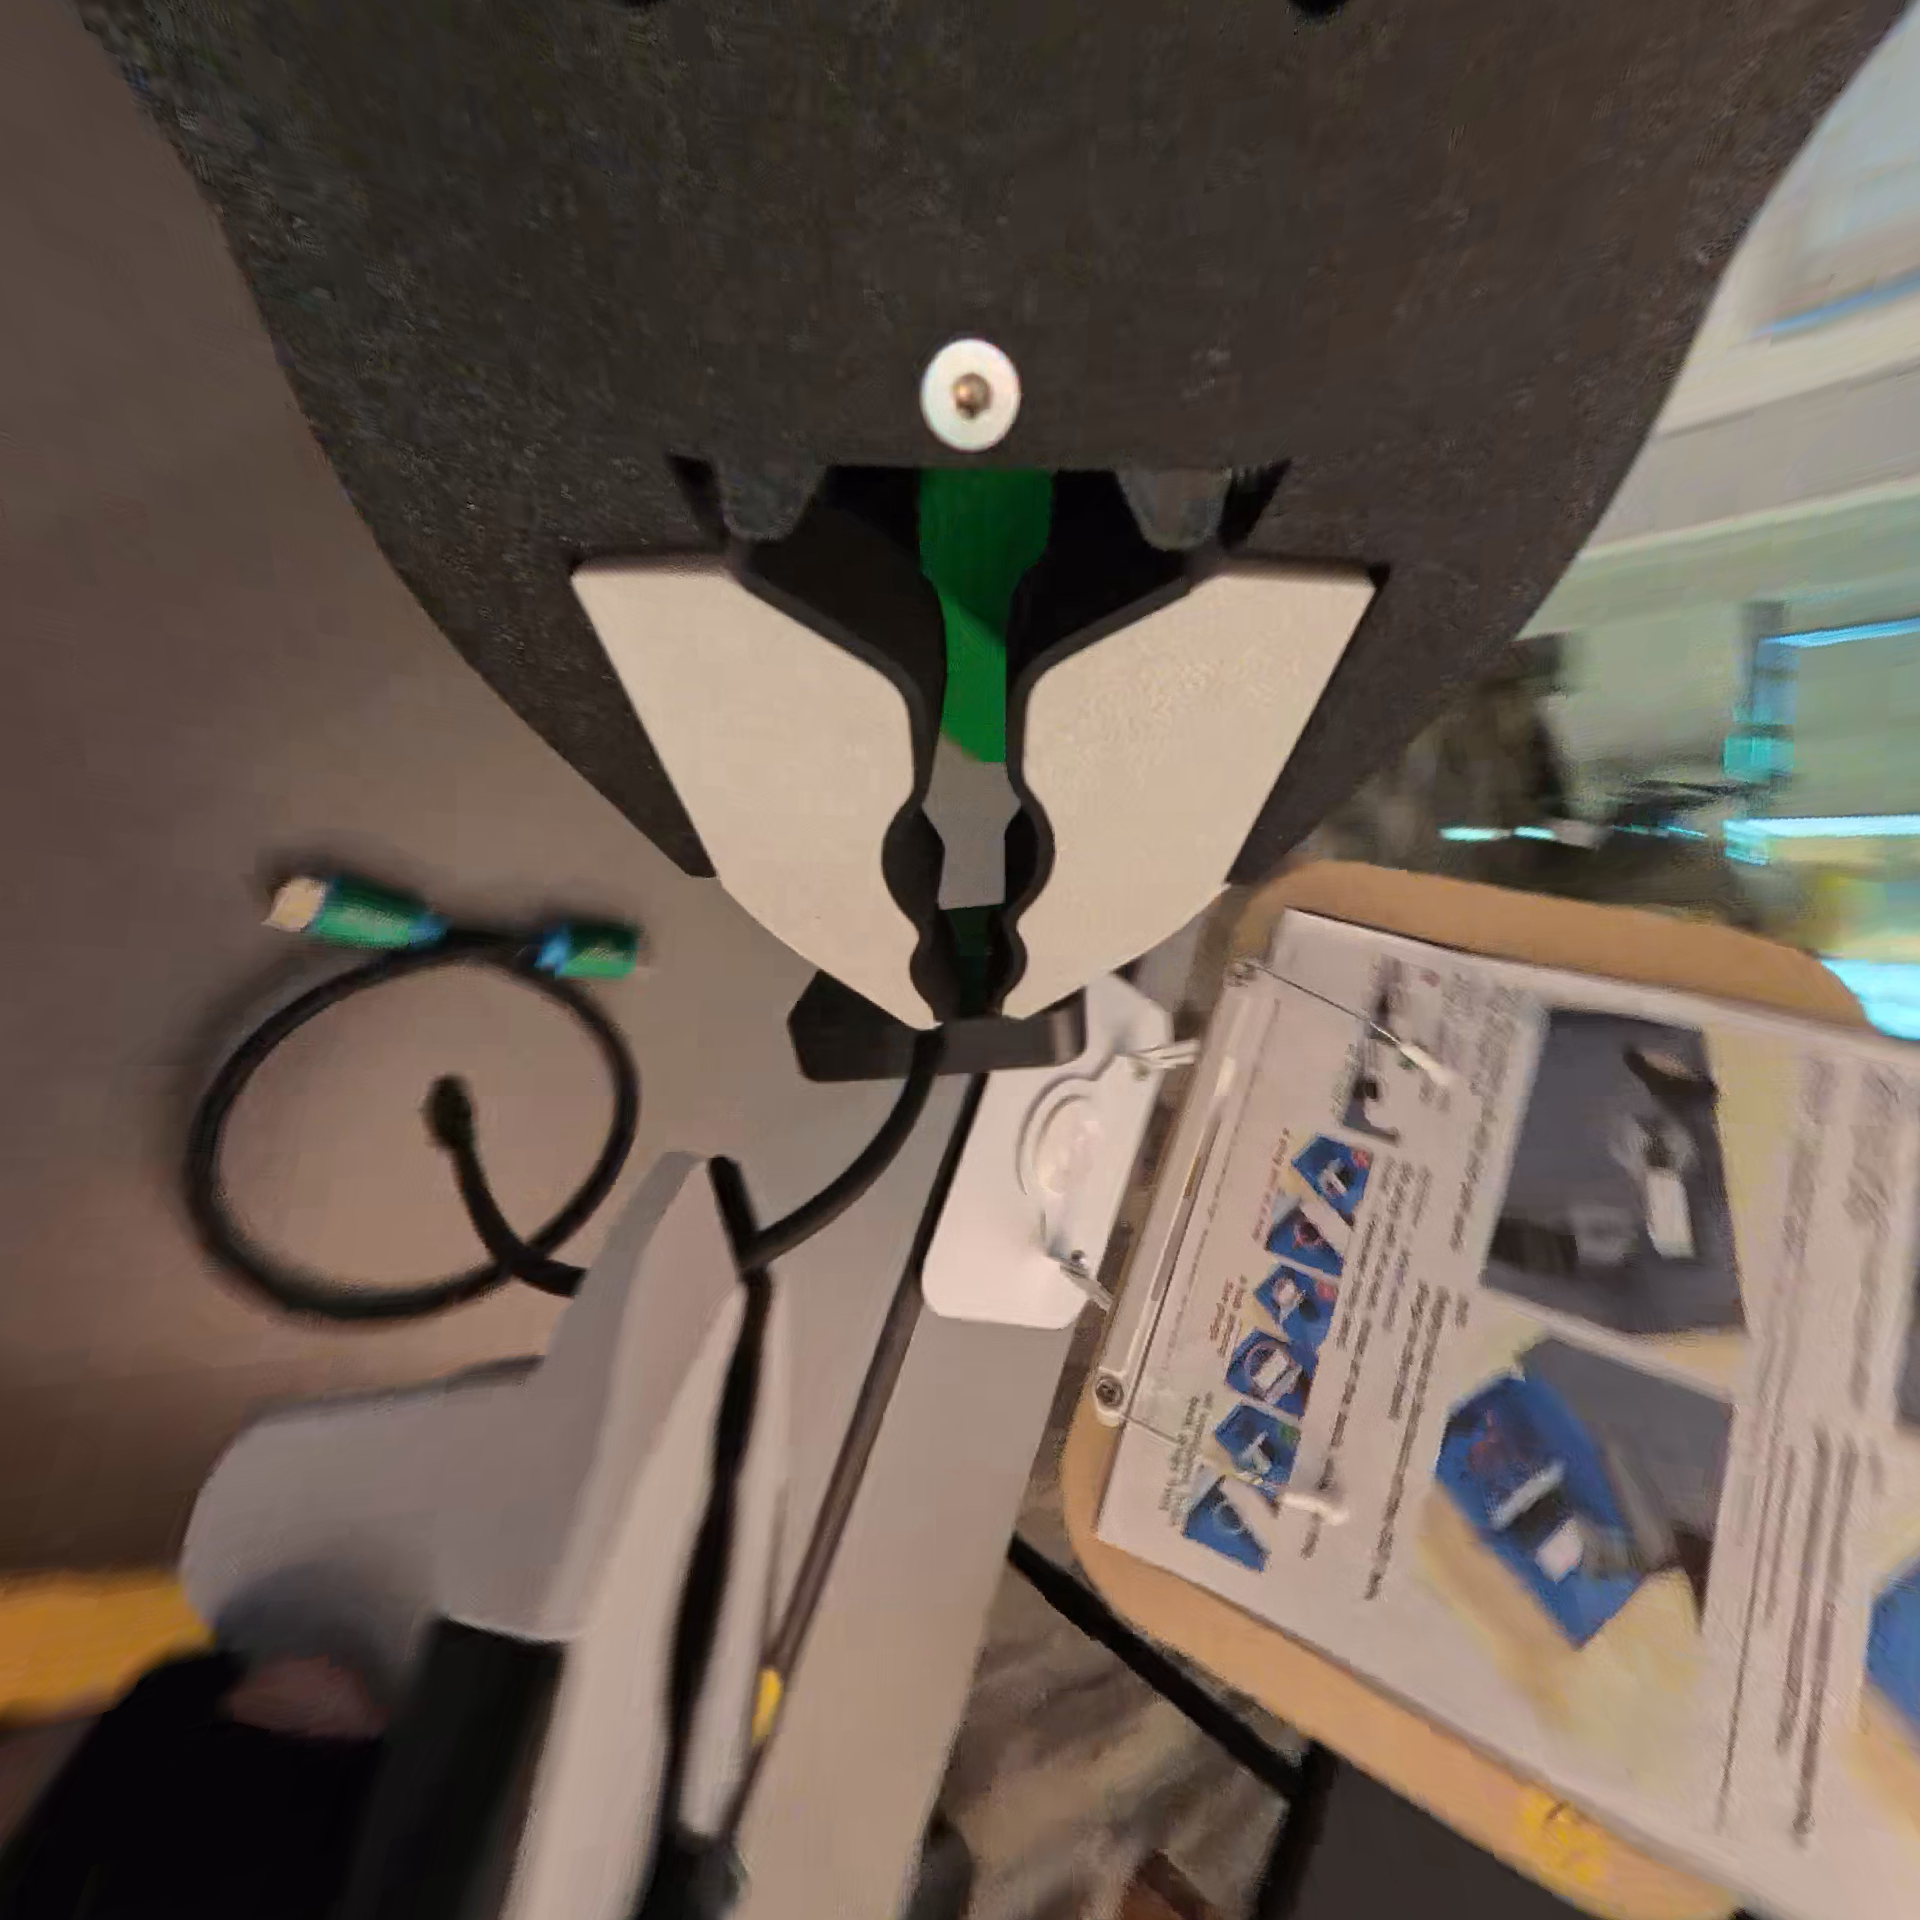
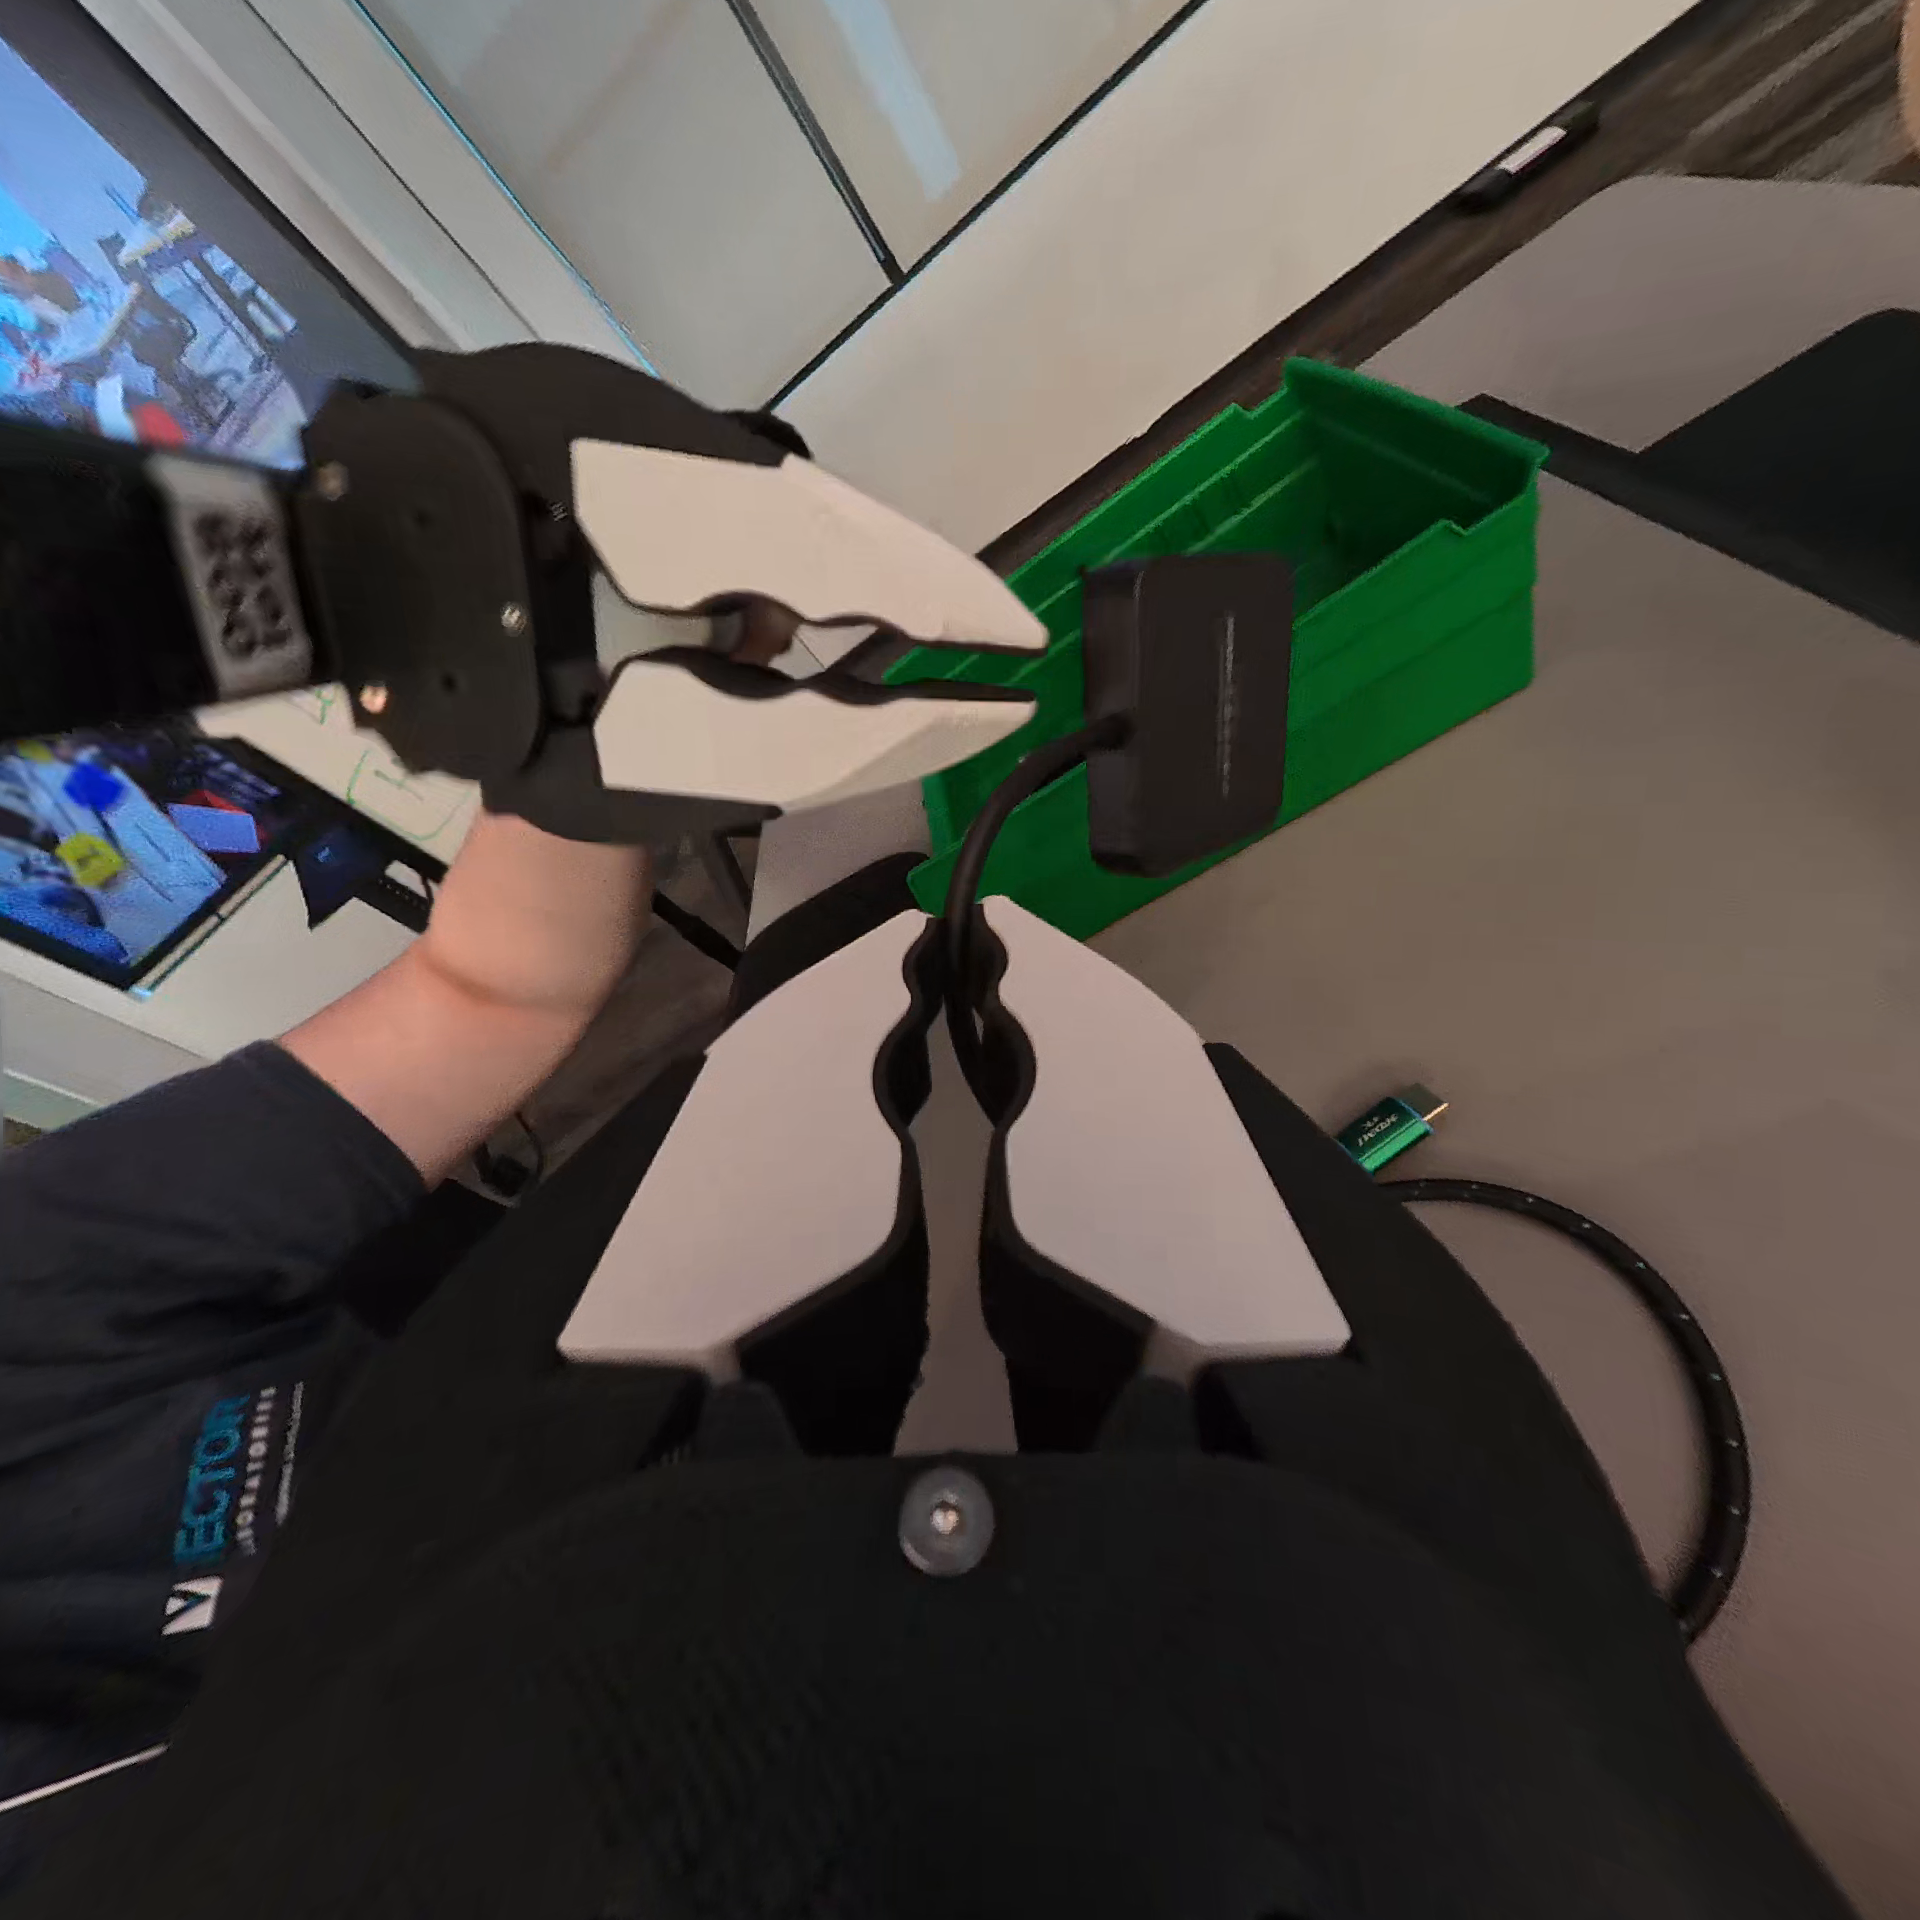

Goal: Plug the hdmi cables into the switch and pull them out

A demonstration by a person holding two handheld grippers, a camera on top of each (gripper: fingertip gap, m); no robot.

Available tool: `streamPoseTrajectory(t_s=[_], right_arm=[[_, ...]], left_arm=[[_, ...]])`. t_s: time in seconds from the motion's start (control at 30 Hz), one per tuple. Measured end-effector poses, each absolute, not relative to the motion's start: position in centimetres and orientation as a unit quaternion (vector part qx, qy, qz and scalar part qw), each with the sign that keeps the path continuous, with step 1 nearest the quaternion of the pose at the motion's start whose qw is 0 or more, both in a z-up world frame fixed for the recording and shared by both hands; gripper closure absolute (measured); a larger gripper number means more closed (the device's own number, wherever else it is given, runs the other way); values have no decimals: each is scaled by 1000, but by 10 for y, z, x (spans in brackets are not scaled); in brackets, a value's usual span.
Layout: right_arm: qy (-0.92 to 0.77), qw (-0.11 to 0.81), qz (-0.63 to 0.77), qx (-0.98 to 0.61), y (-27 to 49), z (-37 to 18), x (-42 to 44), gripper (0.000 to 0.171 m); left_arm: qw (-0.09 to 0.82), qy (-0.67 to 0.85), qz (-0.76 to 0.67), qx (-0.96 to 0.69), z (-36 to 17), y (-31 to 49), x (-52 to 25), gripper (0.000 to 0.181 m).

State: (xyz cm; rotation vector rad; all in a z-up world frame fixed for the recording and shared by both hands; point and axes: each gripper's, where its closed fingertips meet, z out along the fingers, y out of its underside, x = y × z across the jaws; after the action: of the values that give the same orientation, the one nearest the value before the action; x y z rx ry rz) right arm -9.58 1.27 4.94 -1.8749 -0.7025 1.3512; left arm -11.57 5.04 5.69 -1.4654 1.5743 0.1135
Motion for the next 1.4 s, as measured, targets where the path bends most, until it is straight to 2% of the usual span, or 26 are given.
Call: streamPoseTrajectory(t_s=[0.17,0.27,0.33,0.4,0.5,0.57,0.67,0.77,0.83,0.93,0.97,1.07,1.13,1.27,1.33,1.4], right_arm=[[-321,406,472,-714,11,60,-92,166],[-333,439,477,-685,5,78,-89,166],[-345,446,492,-663,-3,90,-85,166],[-355,442,528,-632,-15,105,-82,166],[-375,416,586,-586,-34,120,-78,166],[-388,394,614,-564,-44,125,-75,166],[-404,349,648,-544,-57,125,-70,166],[-407,297,685,-526,-65,123,-66,166],[-397,273,708,-516,-65,122,-64,166],[-335,302,713,-536,-38,123,-56,166],[-318,342,682,-563,-21,119,-51,163],[-305,550,462,-625,28,116,-20,134],[-353,639,313,-608,26,120,-15,134],[-485,694,136,-514,-3,113,-64,117],[-519,710,-1,-477,0,100,-80,107],[-530,719,-133,-431,6,92,-86,108]], left_arm=[[467,476,-236,-706,43,29,-135,158],[469,399,-373,-694,36,20,-137,145],[463,370,-453,-666,39,15,-137,143],[473,362,-498,-630,49,14,-137,142],[509,383,-511,-578,72,12,-136,125],[517,413,-528,-533,89,2,-132,121],[493,452,-559,-490,104,-12,-124,125],[427,494,-597,-466,105,-27,-115,137],[383,515,-619,-454,103,-36,-111,167],[415,472,-619,-470,112,-21,-111,168],[431,456,-613,-480,115,-15,-113,168],[470,395,-578,-538,117,13,-123,168],[471,350,-572,-573,116,29,-129,168],[412,278,-609,-618,110,43,-125,168],[365,256,-639,-627,107,41,-116,168],[327,246,-653,-637,103,37,-108,167]])
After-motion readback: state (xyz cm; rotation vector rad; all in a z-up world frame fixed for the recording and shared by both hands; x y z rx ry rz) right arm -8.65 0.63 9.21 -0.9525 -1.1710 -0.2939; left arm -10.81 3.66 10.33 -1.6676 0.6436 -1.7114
